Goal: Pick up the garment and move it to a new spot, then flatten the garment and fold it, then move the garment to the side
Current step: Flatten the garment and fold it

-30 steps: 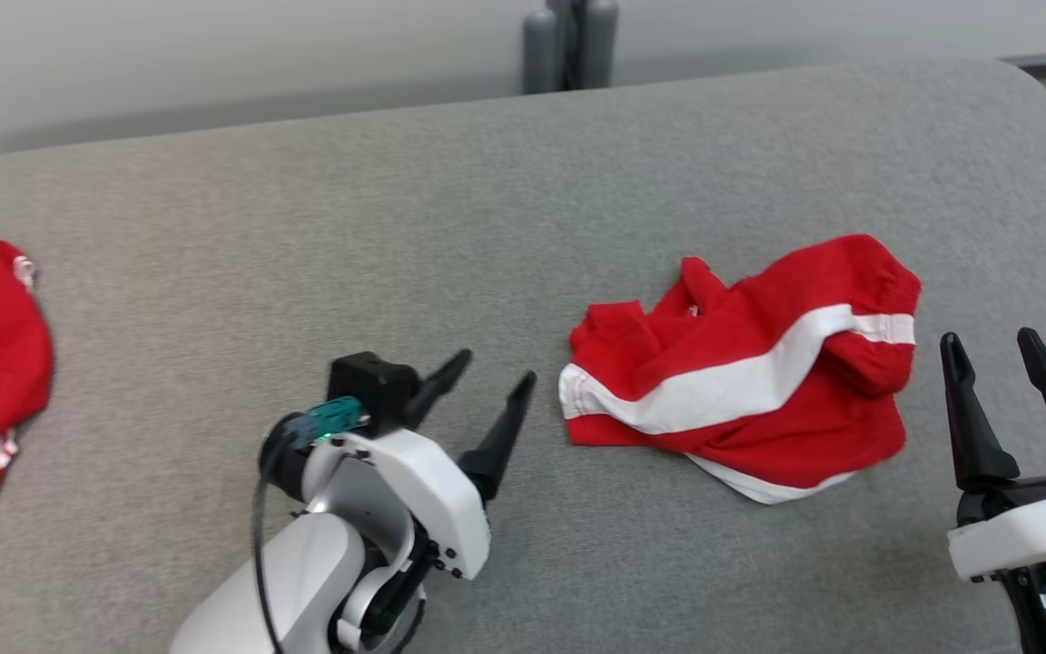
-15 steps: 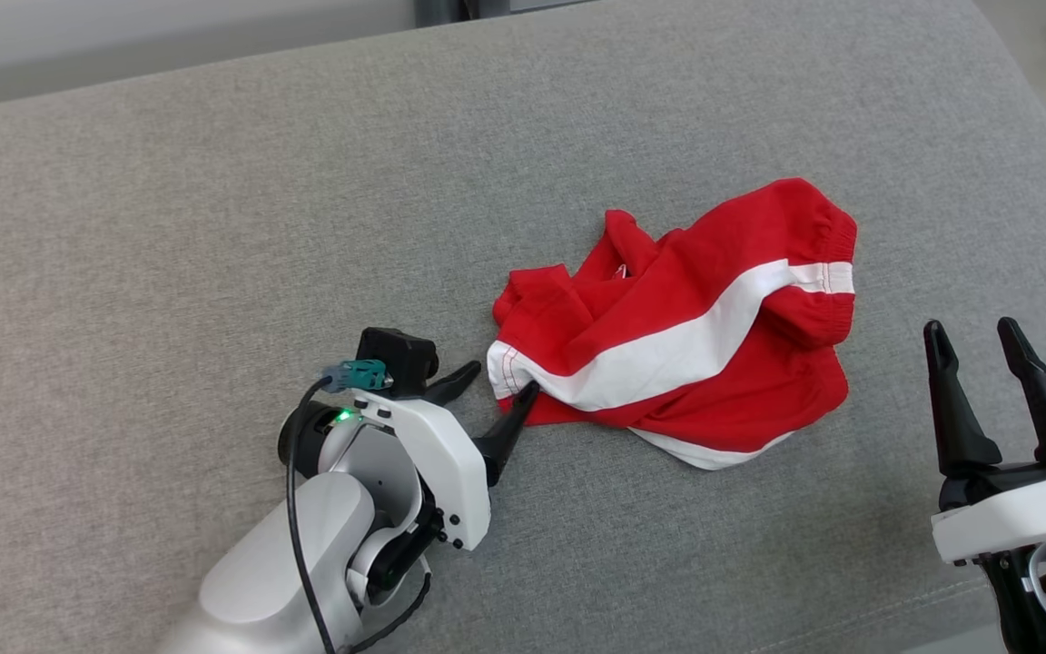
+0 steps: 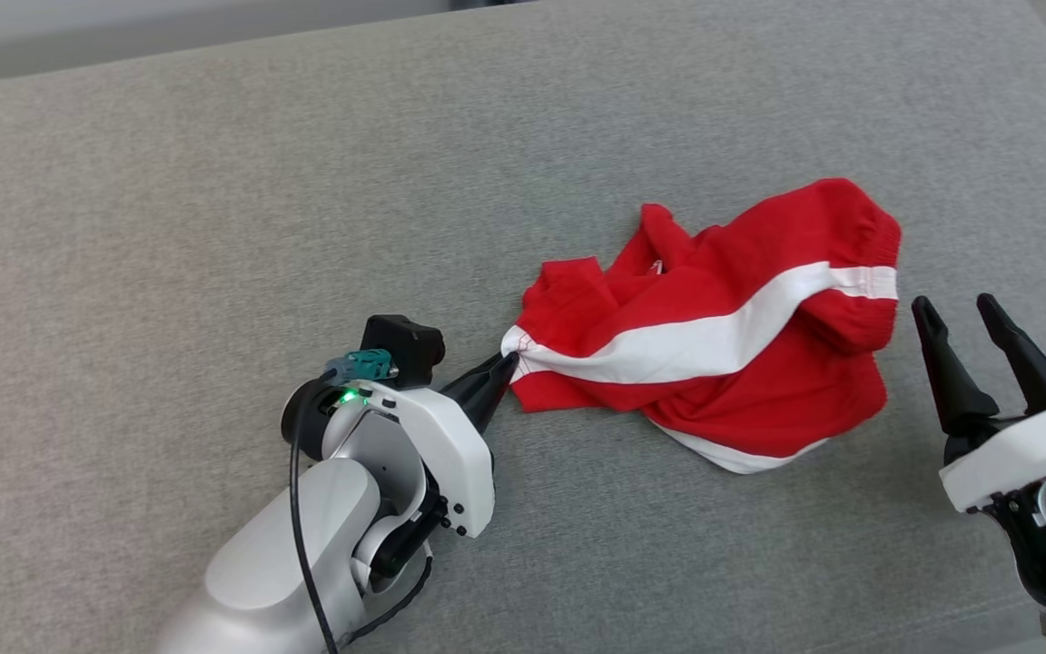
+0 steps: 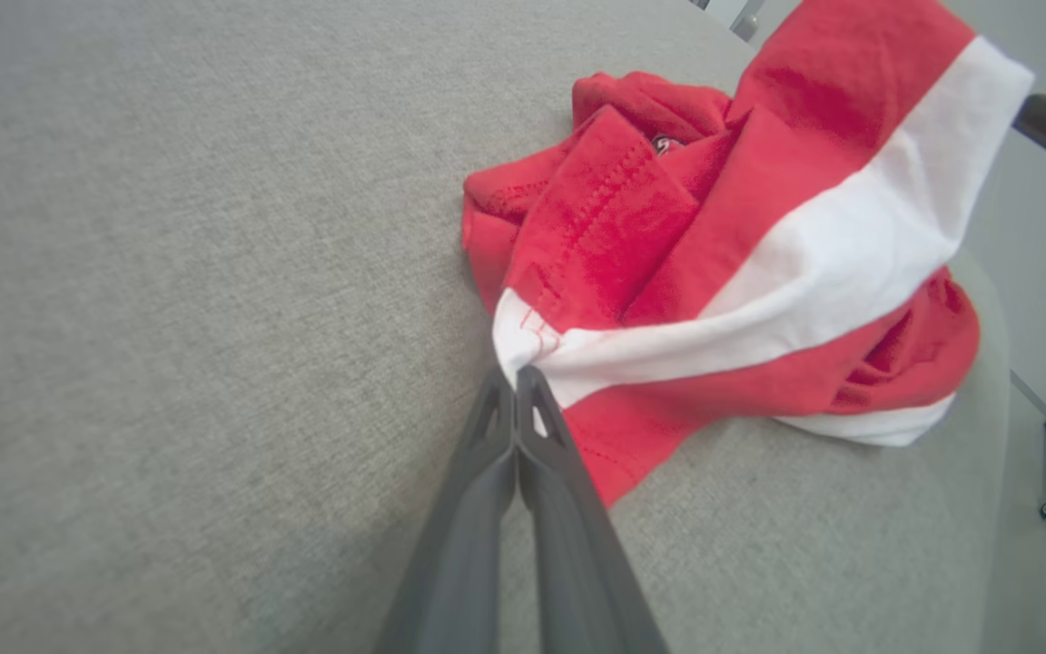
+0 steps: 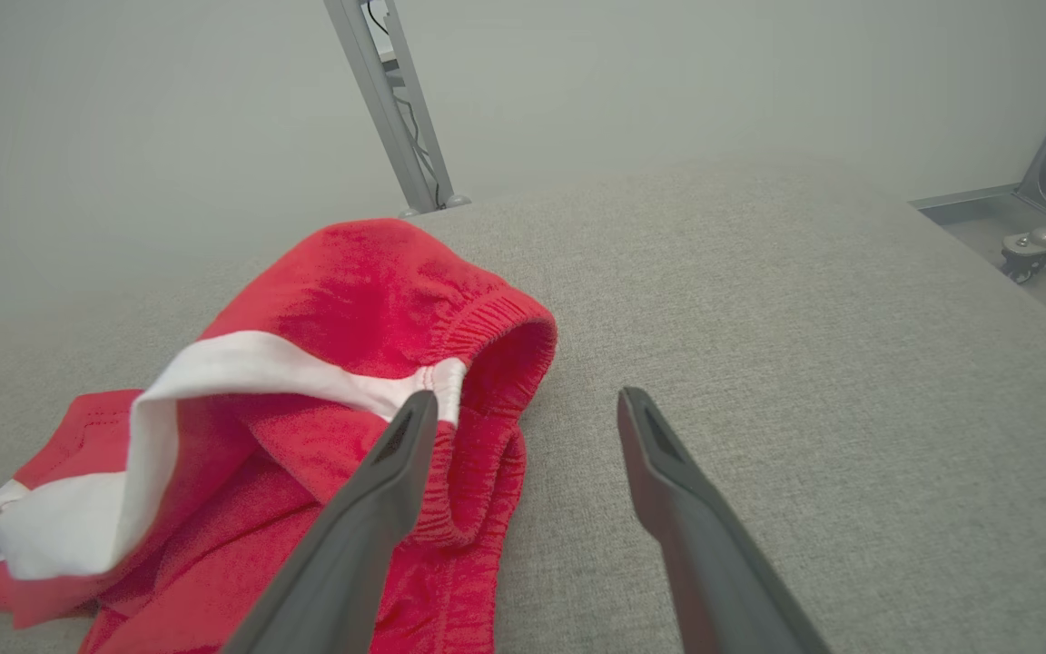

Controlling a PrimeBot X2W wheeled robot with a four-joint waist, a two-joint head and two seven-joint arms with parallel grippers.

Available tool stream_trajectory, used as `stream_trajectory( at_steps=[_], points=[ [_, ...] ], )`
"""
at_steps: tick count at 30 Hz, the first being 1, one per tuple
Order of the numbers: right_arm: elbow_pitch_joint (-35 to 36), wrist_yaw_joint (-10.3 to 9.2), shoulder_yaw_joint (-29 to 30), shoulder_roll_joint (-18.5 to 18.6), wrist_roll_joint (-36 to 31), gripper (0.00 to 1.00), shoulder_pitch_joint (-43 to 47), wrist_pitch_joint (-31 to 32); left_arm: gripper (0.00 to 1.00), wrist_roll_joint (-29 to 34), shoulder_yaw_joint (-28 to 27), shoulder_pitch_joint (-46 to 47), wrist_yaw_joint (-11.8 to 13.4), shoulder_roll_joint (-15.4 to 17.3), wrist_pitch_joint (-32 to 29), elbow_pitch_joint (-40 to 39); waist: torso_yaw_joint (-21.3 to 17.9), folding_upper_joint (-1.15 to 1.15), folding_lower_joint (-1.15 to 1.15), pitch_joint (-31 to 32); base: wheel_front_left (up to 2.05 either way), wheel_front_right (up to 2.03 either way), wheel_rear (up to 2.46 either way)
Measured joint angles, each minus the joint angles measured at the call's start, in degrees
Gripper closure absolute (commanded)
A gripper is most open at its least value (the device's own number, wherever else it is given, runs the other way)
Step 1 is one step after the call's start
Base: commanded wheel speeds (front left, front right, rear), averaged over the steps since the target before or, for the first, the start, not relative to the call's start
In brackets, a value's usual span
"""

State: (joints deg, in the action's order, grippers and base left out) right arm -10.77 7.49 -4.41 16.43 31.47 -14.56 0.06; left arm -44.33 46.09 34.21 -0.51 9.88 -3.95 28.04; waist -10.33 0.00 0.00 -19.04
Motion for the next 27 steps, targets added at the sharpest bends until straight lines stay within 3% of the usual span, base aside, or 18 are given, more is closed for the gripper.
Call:
stream_trajectory(
  at_steps=[7,8,9,10,18,27],
  points=[
    [-6.4,0.00,-9.2,4.4,6.7,0.00,-5.8,-0.4,1.00,0.9,0.7,0.3,0.1,-0.1,0.5,-0.1,2.4,0.00,0.00,-0.6,0.00,0.00,0.00],
    [-6.9,0.00,-10.4,5.0,7.3,0.23,-6.4,-0.8,1.00,1.1,0.8,0.3,0.1,-0.1,1.0,-0.2,2.6,0.00,0.00,-0.6,0.00,0.00,0.00],
    [-7.2,0.00,-11.8,5.5,8.0,0.66,-6.9,-0.9,1.00,1.2,0.8,0.3,0.1,-0.1,1.5,-0.3,2.8,0.00,0.00,-0.6,0.00,0.00,0.00],
    [-7.4,0.00,-12.6,6.1,9.1,1.00,-7.3,-1.3,1.00,1.4,0.7,0.3,0.2,0.0,1.9,-0.5,3.0,0.00,0.00,-0.6,0.00,0.00,0.00],
    [-2.0,0.00,-14.7,9.8,15.9,1.00,-8.2,-6.3,1.00,2.5,-1.8,0.4,3.3,2.4,6.2,-5.7,3.7,0.00,0.00,0.7,0.00,0.00,0.00],
    [14.5,0.00,-12.6,14.8,23.9,1.00,-9.0,-6.0,1.00,6.3,-9.8,3.3,11.7,11.5,9.0,-26.8,4.5,0.00,0.00,4.3,0.00,0.00,0.00]
  ],
)
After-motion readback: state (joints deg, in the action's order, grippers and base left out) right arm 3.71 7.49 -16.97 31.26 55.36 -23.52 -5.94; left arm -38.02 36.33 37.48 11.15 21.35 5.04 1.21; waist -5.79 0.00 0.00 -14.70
